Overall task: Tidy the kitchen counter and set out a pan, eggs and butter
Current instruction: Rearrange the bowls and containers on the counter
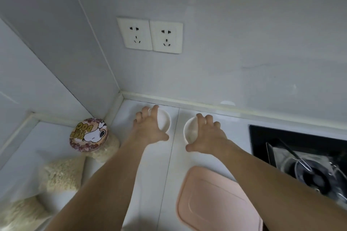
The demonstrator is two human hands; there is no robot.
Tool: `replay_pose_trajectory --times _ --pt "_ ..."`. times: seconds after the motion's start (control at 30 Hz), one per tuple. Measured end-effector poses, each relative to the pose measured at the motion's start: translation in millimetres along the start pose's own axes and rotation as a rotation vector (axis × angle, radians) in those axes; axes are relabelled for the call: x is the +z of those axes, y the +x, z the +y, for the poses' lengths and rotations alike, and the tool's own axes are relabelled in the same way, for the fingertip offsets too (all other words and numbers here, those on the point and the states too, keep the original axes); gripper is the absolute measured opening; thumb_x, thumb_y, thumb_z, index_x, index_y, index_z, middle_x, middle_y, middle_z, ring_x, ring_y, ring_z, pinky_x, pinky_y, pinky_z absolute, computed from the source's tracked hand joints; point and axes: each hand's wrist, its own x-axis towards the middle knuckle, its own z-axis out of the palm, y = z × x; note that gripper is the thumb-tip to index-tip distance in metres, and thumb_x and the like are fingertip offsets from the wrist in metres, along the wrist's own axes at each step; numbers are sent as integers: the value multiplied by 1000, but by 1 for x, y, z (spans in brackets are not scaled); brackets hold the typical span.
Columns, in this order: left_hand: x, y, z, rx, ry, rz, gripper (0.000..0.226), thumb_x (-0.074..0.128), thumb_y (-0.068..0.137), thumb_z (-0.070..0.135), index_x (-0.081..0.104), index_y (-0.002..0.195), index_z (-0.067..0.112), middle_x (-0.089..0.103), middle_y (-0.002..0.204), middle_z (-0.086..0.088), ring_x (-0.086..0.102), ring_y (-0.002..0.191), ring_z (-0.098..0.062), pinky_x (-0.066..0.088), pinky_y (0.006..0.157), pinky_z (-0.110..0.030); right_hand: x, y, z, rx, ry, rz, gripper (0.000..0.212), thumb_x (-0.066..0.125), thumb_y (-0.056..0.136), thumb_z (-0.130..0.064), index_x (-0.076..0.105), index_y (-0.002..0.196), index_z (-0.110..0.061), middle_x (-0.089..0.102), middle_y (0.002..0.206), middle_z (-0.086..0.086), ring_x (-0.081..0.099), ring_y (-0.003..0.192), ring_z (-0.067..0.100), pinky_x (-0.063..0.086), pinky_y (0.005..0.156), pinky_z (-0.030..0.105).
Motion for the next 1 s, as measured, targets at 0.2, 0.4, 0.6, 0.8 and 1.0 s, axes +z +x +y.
replay_pose_trajectory --times 0.2,0.4,0.6,0.8,1.0 --pt "-34 -54 42 117 26 40 120 77 57 51 6 152 30 15 150 -4 17 137 -31 28 108 -39 -34 -62 21 -32 43 102 117 74 57 -53 4 147 -28 22 133 -1 32 115 28 46 79 35" --pt "-57 -85 84 289 104 71 120 75 56 53 8 152 29 19 146 -3 20 132 -31 32 104 -37 -65 -114 54 15 41 209 114 73 57 -54 6 146 -28 23 132 0 32 117 29 45 81 35" --pt "-55 -111 149 458 181 60 120 75 57 54 7 152 30 18 148 -4 22 132 -30 34 103 -37 -76 -171 111 94 6 271 115 73 58 -54 6 147 -25 25 135 2 34 119 30 46 87 37" --pt "-40 -165 232 604 230 37 120 75 58 53 5 153 32 16 150 -2 19 134 -27 37 102 -36 -89 -245 185 172 73 345 114 74 59 -53 7 147 -27 25 137 2 33 123 31 46 90 40" --pt "-13 -245 343 756 263 47 119 75 56 51 7 152 33 18 148 -1 20 133 -26 40 99 -36 -92 -347 285 280 90 415 119 74 58 -58 5 149 -26 24 141 3 31 128 34 44 96 44"
